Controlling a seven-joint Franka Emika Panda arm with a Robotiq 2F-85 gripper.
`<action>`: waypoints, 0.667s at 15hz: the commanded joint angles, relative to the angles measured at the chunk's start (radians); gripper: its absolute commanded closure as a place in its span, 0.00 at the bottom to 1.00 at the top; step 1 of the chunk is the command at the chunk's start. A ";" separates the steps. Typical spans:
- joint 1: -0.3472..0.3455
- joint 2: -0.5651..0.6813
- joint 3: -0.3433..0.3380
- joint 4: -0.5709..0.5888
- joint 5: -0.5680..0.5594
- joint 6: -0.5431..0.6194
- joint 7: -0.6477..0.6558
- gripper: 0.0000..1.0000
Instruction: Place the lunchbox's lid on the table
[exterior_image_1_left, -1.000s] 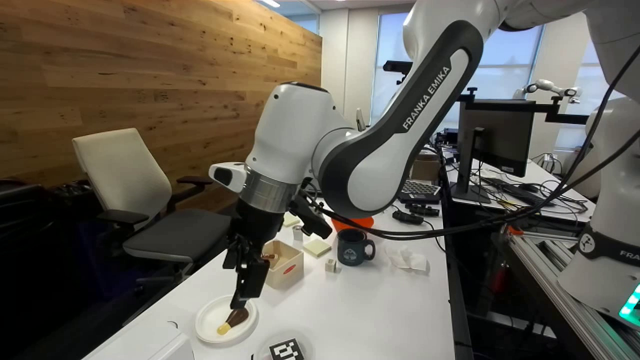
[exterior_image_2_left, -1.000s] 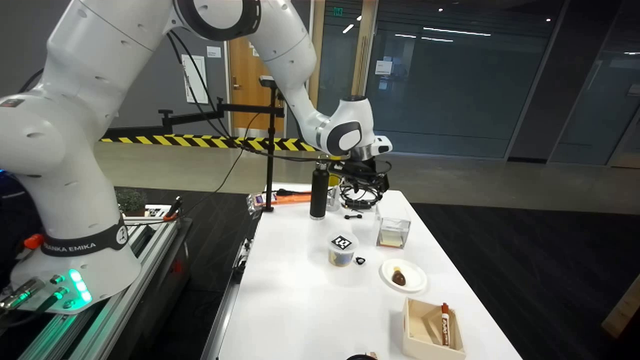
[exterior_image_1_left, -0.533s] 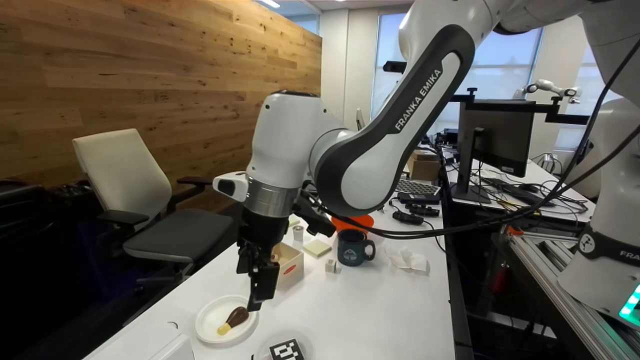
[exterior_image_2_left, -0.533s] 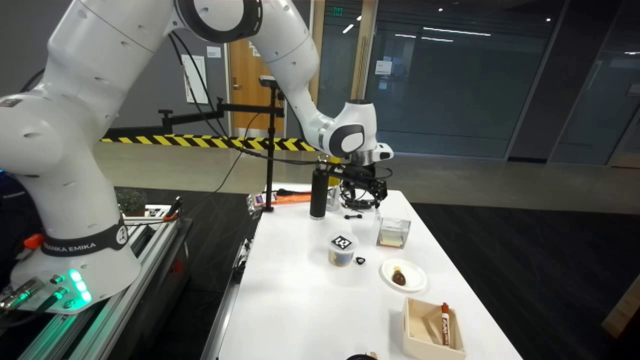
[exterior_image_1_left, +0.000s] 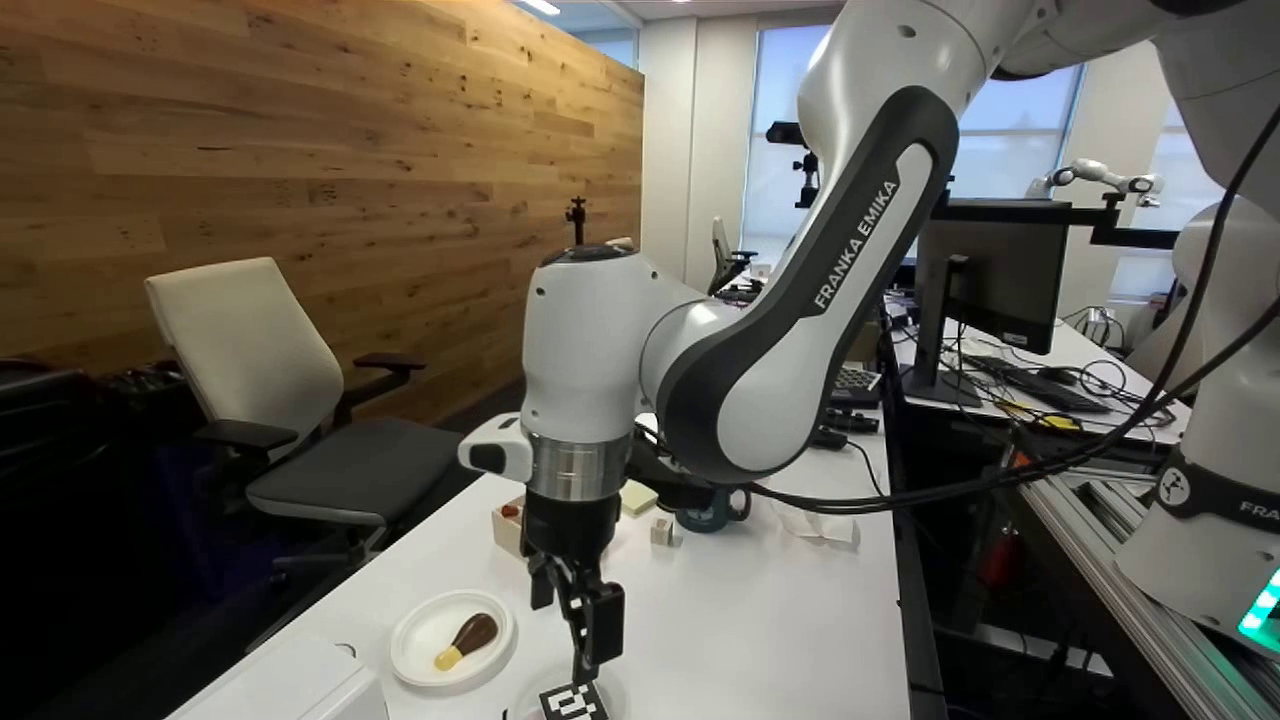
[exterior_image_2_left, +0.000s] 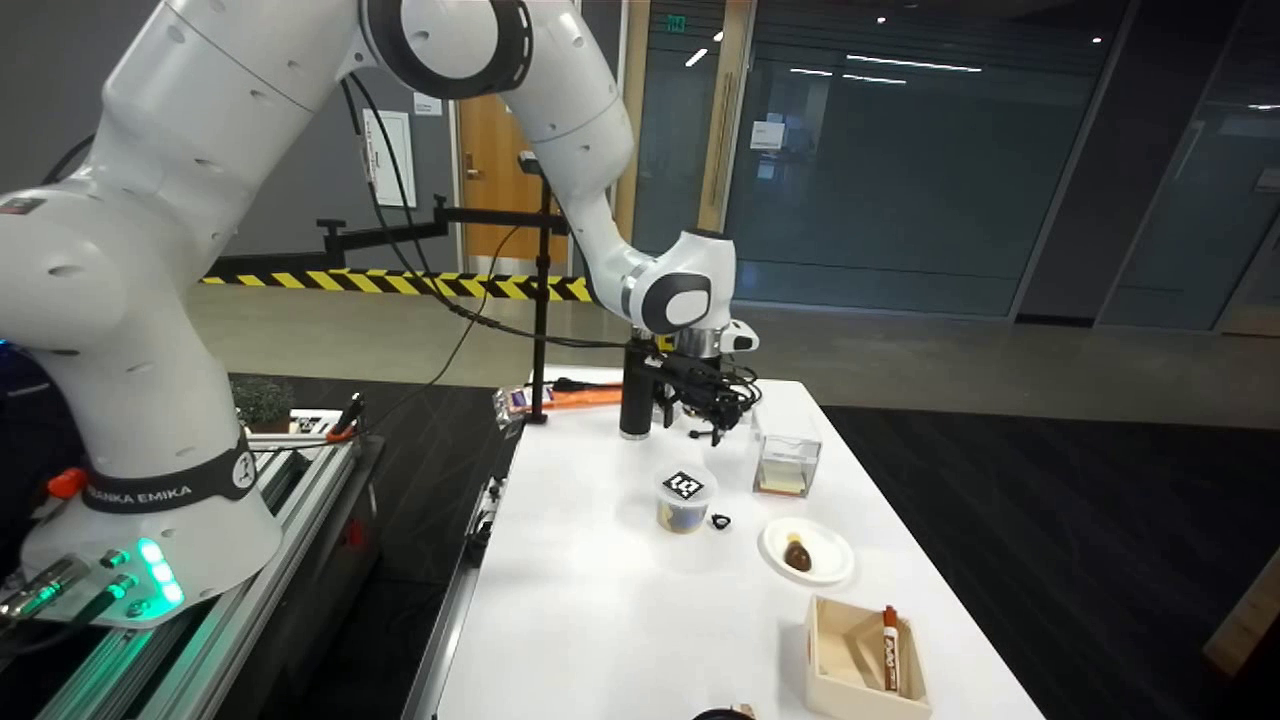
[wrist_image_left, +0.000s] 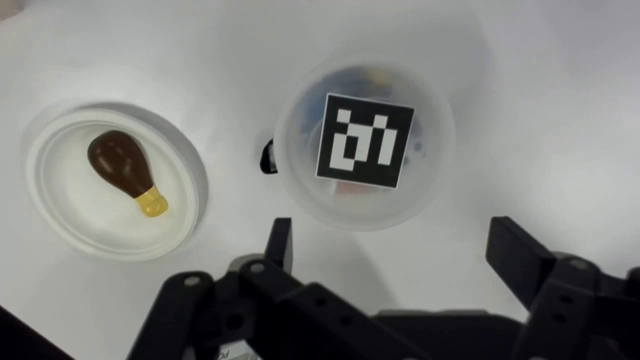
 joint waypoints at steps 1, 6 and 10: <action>-0.006 0.025 0.016 -0.023 -0.034 -0.006 -0.033 0.00; 0.019 0.048 0.024 -0.047 -0.072 0.006 -0.045 0.00; 0.032 0.045 0.029 -0.071 -0.089 0.012 -0.047 0.00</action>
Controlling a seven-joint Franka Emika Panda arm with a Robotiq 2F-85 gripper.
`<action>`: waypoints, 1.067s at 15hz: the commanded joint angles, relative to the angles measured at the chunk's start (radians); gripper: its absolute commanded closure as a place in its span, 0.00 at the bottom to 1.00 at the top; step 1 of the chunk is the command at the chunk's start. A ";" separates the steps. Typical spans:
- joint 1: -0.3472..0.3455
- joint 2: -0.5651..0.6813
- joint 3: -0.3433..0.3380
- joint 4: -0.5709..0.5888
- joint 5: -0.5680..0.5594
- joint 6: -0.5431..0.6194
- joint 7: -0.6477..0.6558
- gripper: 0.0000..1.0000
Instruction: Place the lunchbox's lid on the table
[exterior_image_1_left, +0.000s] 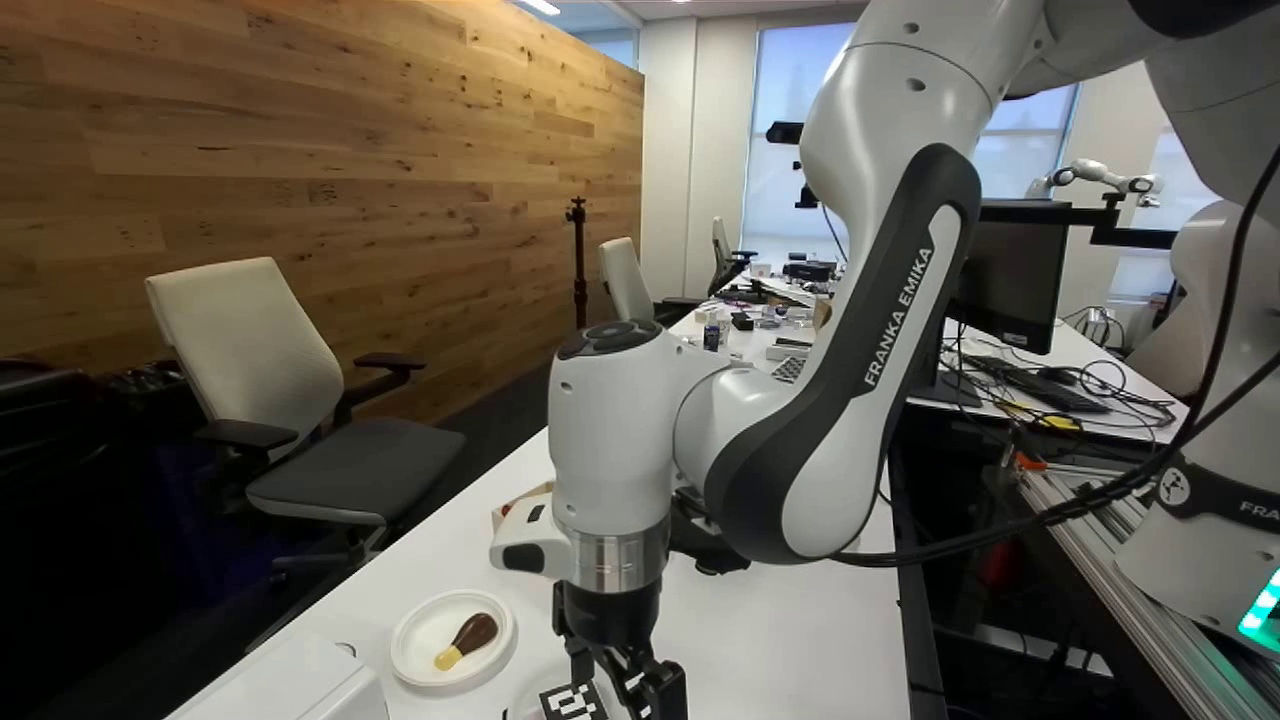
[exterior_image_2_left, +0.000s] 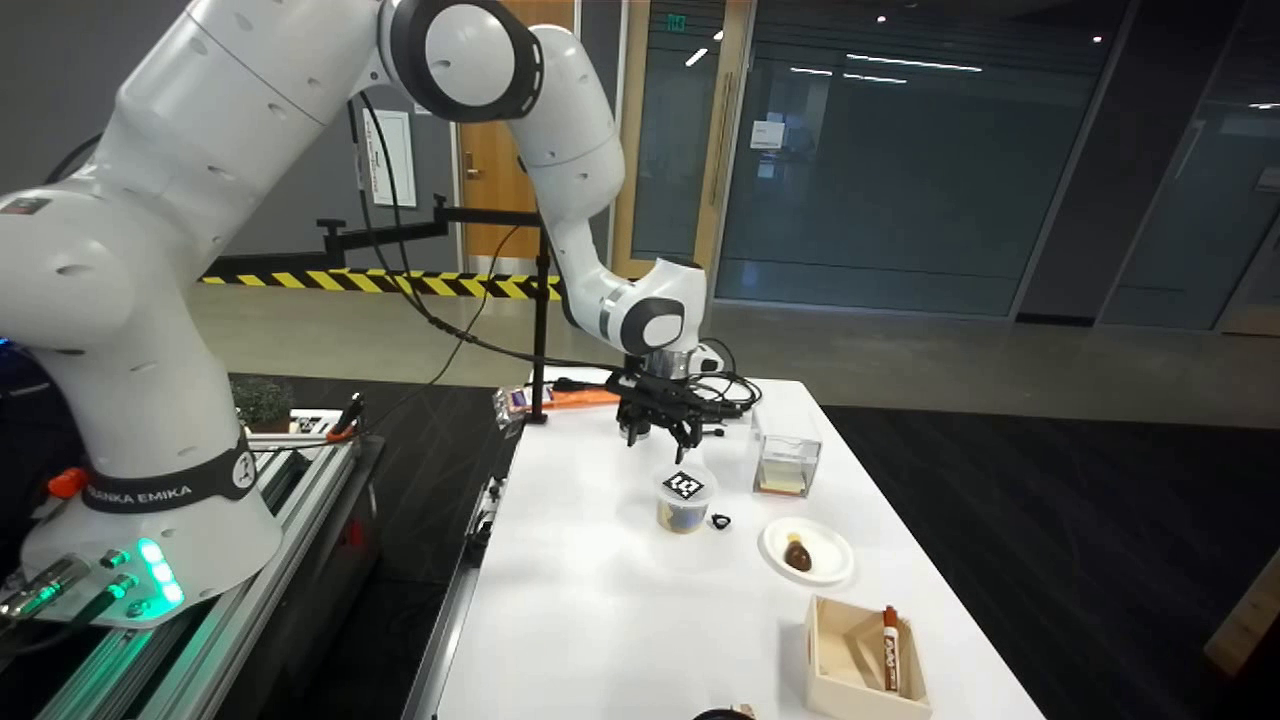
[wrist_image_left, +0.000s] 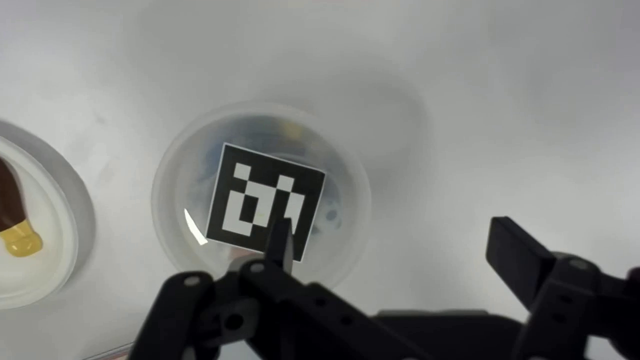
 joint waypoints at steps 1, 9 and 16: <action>0.001 -0.014 0.008 -0.035 -0.039 0.012 -0.013 0.00; 0.000 -0.009 0.005 -0.057 -0.047 0.029 -0.016 0.00; -0.014 -0.001 0.015 -0.035 -0.028 0.022 -0.014 0.00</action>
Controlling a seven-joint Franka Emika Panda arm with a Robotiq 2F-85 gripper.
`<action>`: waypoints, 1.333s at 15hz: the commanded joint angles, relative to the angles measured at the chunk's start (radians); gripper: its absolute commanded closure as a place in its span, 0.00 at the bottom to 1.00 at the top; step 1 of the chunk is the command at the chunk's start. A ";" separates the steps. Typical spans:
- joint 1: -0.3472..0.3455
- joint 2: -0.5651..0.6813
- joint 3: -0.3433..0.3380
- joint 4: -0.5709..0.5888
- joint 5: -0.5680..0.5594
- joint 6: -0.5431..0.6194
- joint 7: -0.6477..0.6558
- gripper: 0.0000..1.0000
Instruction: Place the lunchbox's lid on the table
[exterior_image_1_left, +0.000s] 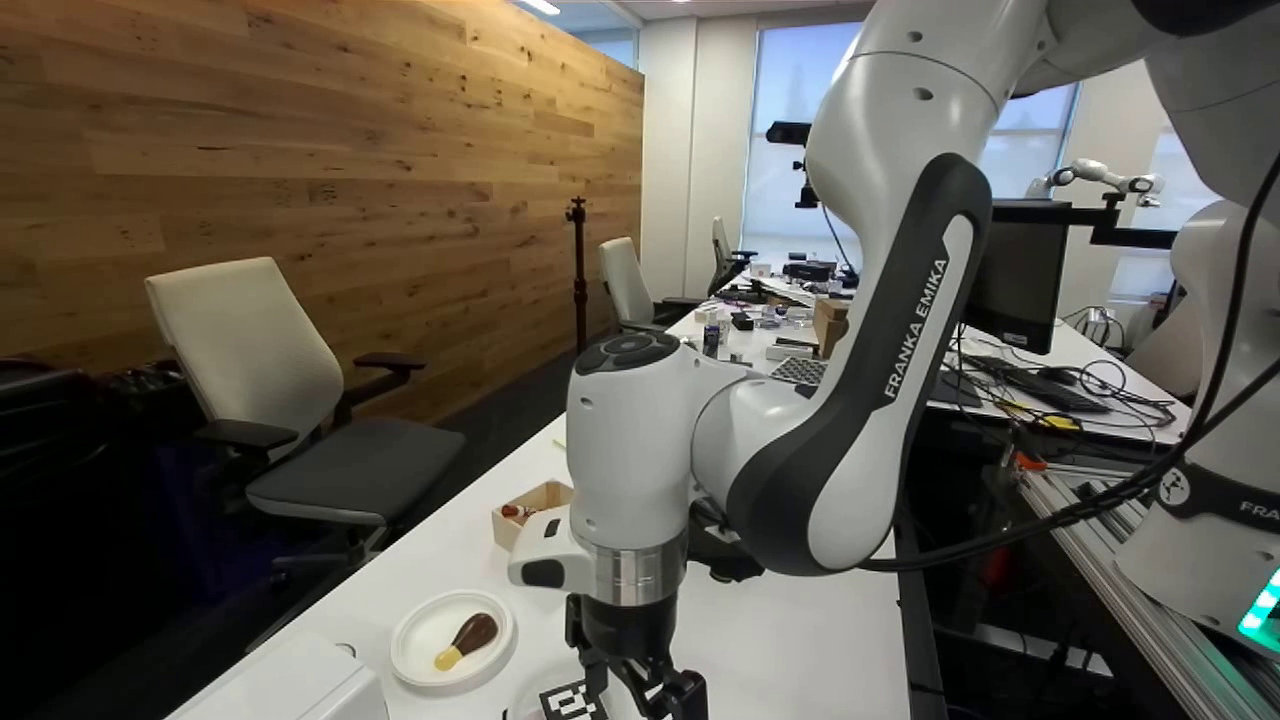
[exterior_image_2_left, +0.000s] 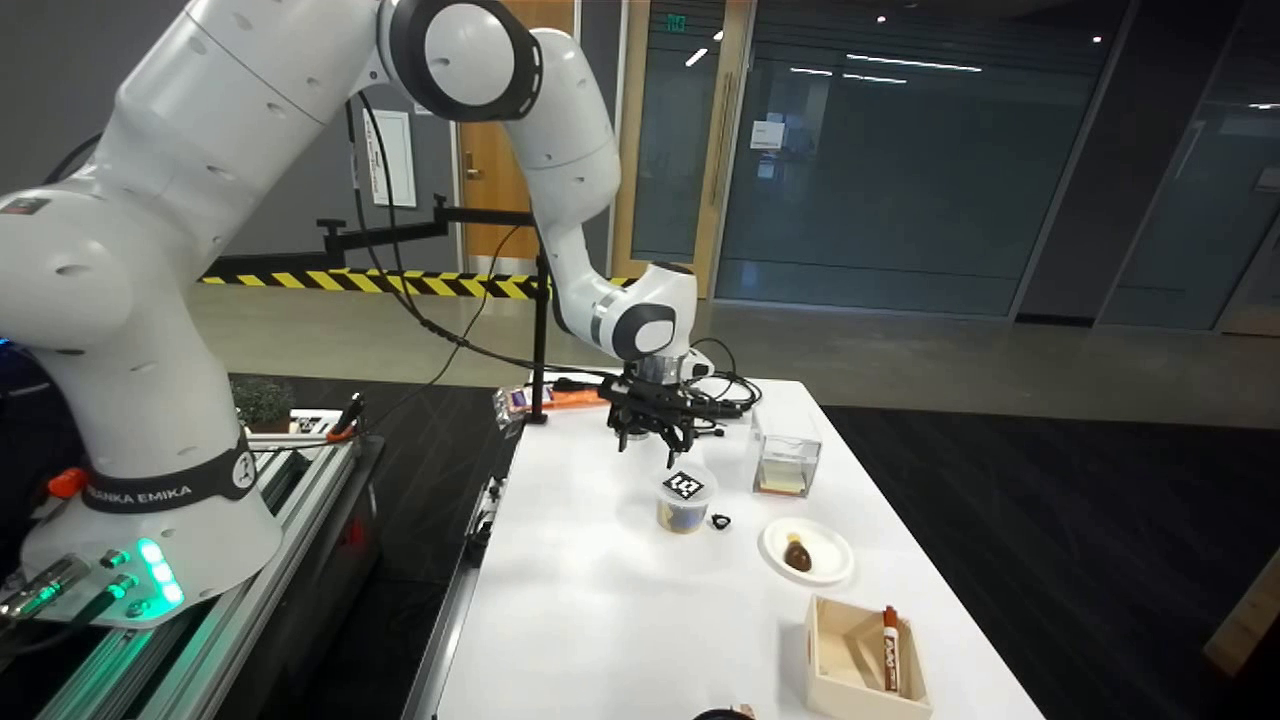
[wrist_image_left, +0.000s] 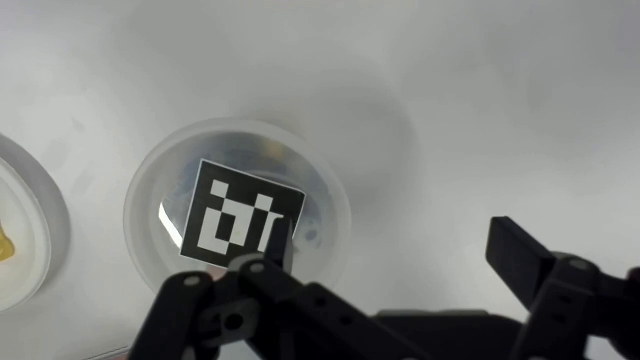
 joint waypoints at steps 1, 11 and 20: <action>-0.009 0.002 0.009 0.003 -0.011 -0.004 0.007 0.00; 0.011 0.076 0.011 0.103 -0.038 0.008 -0.033 0.00; 0.039 0.219 0.010 0.231 -0.041 -0.028 -0.062 0.10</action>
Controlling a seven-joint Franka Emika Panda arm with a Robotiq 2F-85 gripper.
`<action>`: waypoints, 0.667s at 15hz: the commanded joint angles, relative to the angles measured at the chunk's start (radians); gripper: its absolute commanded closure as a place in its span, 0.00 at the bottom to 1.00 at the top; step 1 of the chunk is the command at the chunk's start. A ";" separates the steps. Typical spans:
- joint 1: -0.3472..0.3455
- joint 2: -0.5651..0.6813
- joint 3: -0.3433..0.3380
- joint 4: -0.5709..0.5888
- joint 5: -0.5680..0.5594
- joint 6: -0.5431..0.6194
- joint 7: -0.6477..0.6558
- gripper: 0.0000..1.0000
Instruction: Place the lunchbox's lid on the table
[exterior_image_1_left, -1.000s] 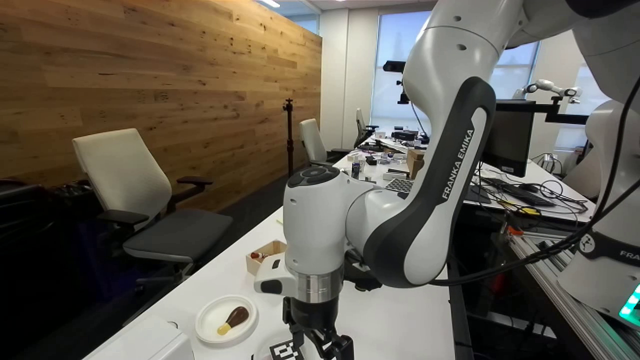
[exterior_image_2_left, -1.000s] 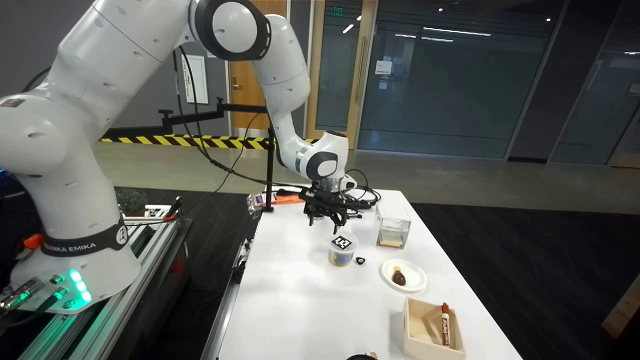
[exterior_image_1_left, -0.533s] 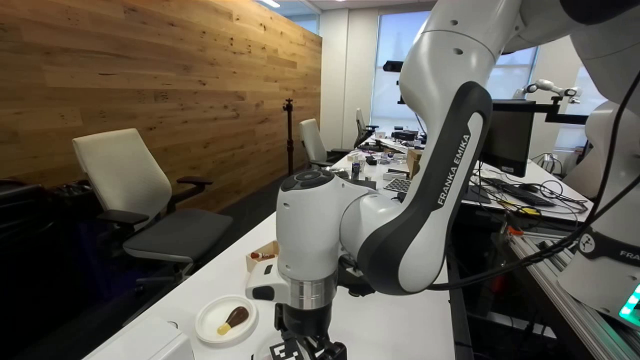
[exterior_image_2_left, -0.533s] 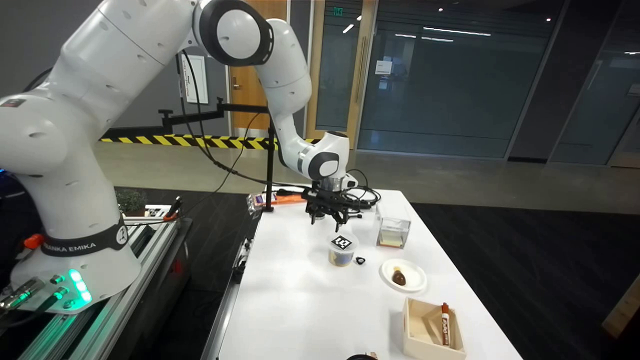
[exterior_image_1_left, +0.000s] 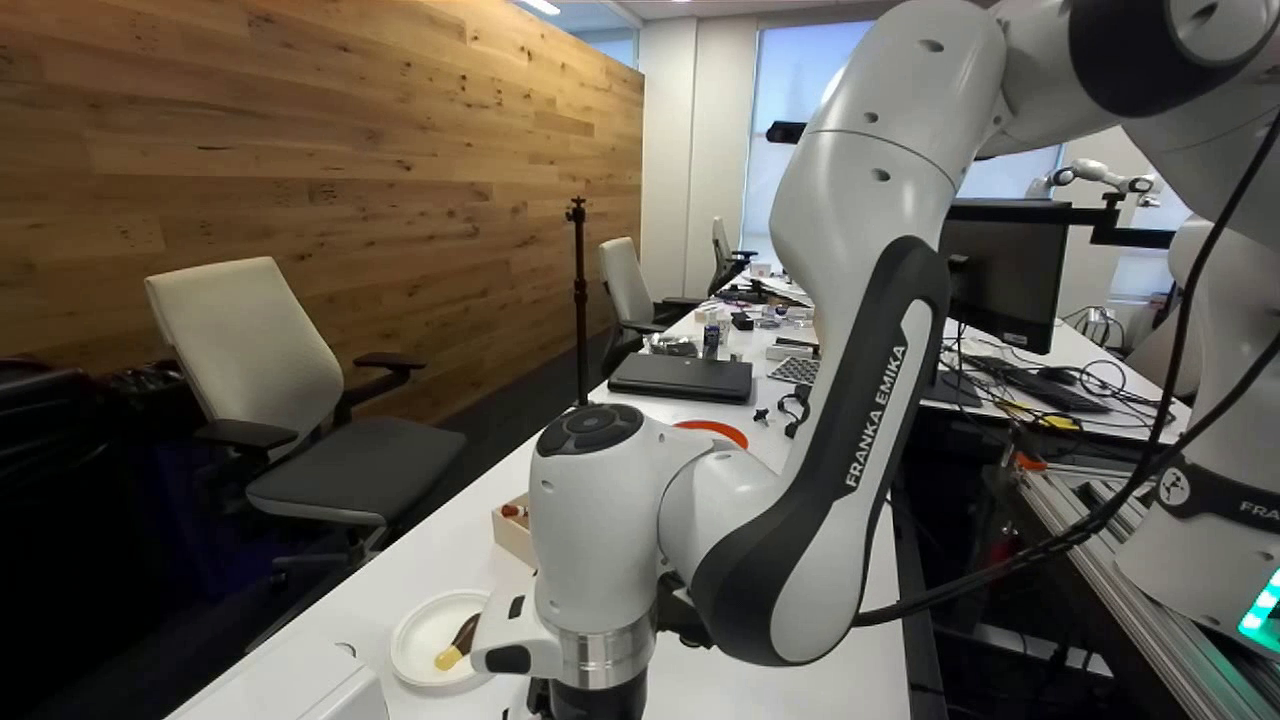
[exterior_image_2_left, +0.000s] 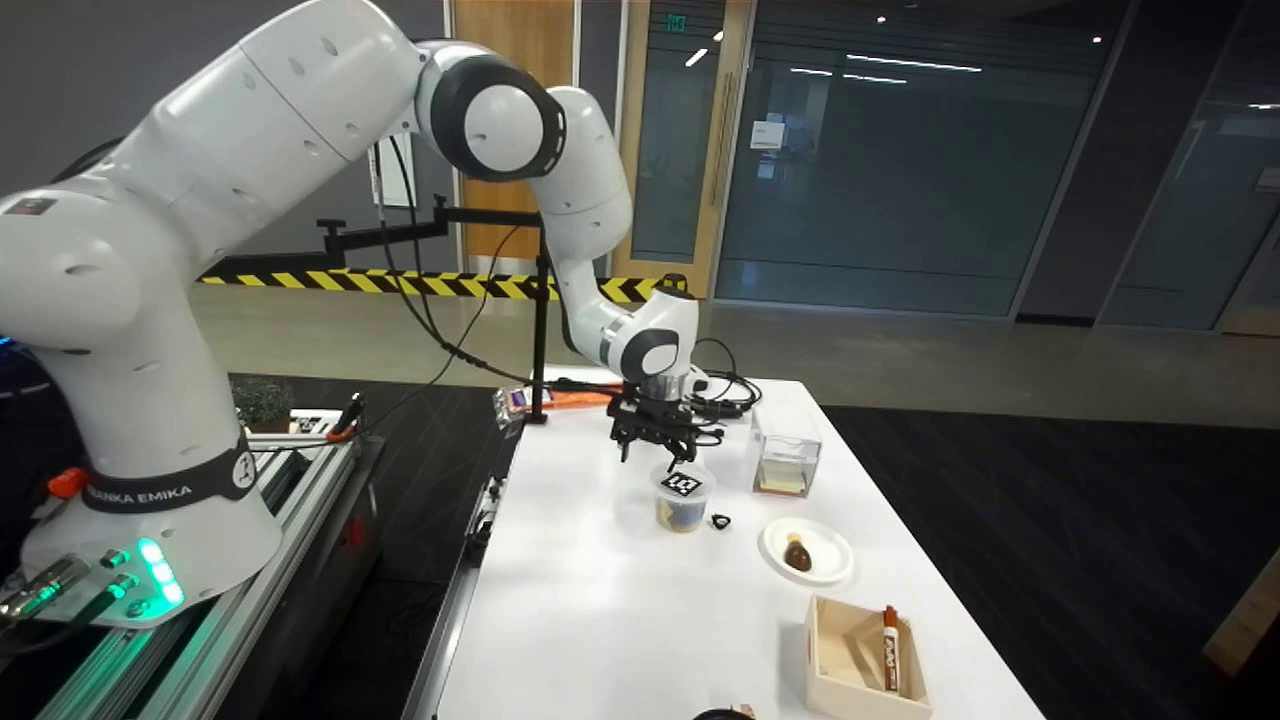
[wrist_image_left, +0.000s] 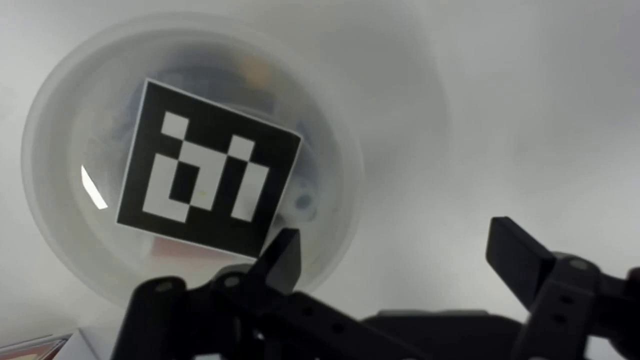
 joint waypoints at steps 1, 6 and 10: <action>0.006 0.057 0.000 0.070 -0.032 -0.026 -0.001 0.28; 0.011 0.082 -0.006 0.101 -0.036 -0.027 0.001 0.64; 0.007 0.085 -0.003 0.113 -0.038 -0.046 -0.006 0.31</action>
